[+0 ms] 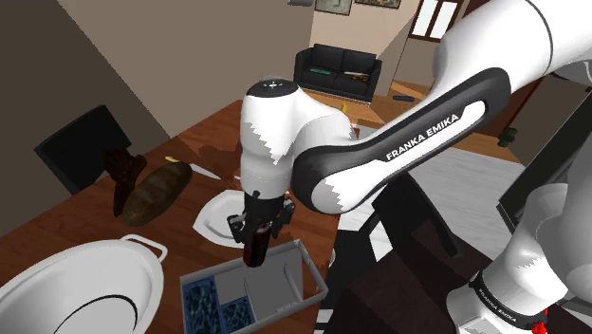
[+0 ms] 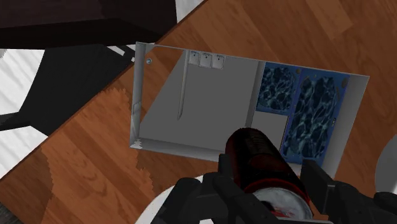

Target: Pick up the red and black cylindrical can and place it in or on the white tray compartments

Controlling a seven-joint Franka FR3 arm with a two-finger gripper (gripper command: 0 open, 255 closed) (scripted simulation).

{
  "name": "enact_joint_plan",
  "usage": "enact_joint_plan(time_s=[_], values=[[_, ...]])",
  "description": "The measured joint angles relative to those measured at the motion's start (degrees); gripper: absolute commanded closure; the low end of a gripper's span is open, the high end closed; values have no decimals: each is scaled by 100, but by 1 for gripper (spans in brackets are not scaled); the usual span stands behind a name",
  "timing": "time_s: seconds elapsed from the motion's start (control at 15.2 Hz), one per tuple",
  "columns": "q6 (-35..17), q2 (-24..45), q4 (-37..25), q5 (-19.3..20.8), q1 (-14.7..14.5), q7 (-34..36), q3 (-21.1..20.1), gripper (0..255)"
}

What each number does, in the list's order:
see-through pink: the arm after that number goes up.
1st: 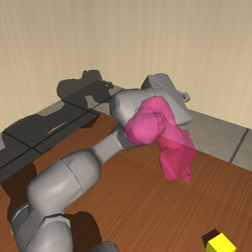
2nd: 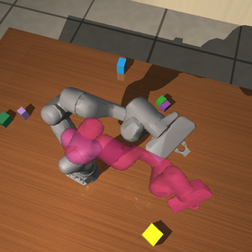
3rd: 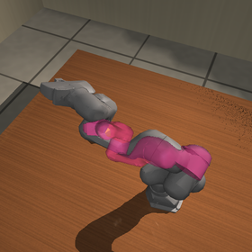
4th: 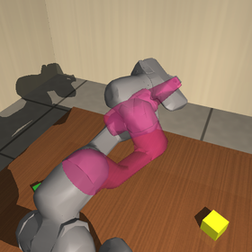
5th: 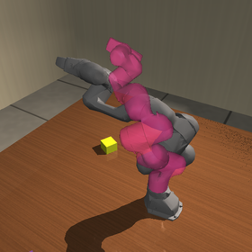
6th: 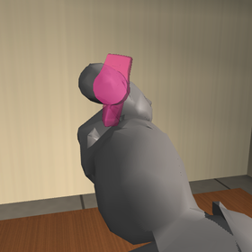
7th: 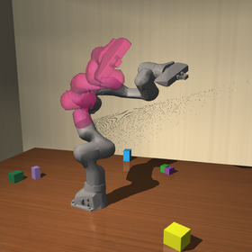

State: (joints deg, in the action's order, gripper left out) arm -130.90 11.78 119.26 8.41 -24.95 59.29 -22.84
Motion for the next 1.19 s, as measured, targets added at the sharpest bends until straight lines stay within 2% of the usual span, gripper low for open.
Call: enact_joint_plan(time_s=[1.19], values=[[-1118, 969, 239, 641, -214, 488, 264, 255]])
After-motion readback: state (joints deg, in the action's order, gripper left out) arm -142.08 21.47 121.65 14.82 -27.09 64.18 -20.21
